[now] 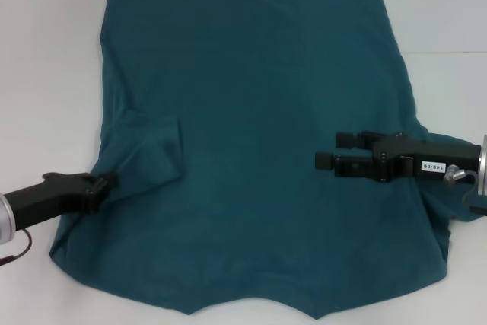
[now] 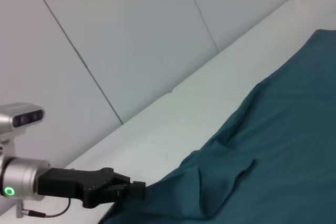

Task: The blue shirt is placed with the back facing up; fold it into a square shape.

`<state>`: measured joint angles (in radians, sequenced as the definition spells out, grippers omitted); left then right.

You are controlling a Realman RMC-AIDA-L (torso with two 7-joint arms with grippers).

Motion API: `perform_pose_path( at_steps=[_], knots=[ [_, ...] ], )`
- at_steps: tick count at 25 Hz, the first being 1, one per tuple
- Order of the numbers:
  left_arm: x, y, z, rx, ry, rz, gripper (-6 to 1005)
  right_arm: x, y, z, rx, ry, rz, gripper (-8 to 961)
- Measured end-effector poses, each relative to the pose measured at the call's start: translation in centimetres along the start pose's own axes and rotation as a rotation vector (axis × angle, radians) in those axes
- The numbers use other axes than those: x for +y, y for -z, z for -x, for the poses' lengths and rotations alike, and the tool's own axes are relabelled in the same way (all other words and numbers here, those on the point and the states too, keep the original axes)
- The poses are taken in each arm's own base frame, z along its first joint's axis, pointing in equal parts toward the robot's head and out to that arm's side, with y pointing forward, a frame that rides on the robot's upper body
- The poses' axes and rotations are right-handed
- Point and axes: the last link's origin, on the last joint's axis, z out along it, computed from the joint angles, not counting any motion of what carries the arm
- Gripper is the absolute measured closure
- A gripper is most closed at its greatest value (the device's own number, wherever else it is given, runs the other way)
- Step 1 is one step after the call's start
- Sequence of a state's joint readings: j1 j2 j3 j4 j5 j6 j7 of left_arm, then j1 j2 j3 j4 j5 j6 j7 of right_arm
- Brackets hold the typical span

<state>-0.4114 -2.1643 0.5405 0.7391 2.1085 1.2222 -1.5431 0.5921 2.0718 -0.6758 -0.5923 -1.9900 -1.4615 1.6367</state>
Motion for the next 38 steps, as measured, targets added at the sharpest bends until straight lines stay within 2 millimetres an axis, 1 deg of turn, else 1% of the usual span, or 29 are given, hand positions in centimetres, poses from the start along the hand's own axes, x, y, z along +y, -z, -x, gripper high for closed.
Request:
perform_pose_path(
  at_steps=[1,4,13,20,28,29,32,33,38],
  knots=[
    [0.3,0.0,-0.4,0.008,0.003,0.027,966,0.0,0.0,0.0,0.0,0.0,-0.001,41],
    [0.5,0.0,-0.7,0.012,0.011,0.042,966,0.0,0.1,0.0,-0.001,0.001,-0.002,41],
    [1.1,-0.5,-1.2,0.013,0.014,0.075,965,-0.2,0.2,-0.1,0.001,0.002,-0.007,41],
    [1.3,-0.6,-0.9,-0.004,0.009,0.084,962,-0.2,0.2,-0.1,0.001,0.003,-0.009,41],
    [2.6,-0.9,-0.1,-0.103,-0.049,0.167,960,-0.2,0.1,-0.1,0.0,0.002,-0.008,42],
    [3.1,-0.7,-0.1,-0.12,-0.065,0.208,959,-0.1,0.1,-0.1,0.0,0.001,-0.008,42],
    [3.6,-0.3,-0.5,-0.112,-0.079,0.25,958,-0.1,0.1,-0.1,-0.001,-0.001,-0.007,42],
    [3.9,0.0,-0.9,-0.093,-0.081,0.274,958,-0.1,0.1,-0.1,-0.001,-0.002,-0.007,42],
    [4.8,0.2,-2.3,-0.012,-0.071,0.336,956,-0.2,0.3,-0.2,-0.002,-0.011,-0.012,42]
  ],
)
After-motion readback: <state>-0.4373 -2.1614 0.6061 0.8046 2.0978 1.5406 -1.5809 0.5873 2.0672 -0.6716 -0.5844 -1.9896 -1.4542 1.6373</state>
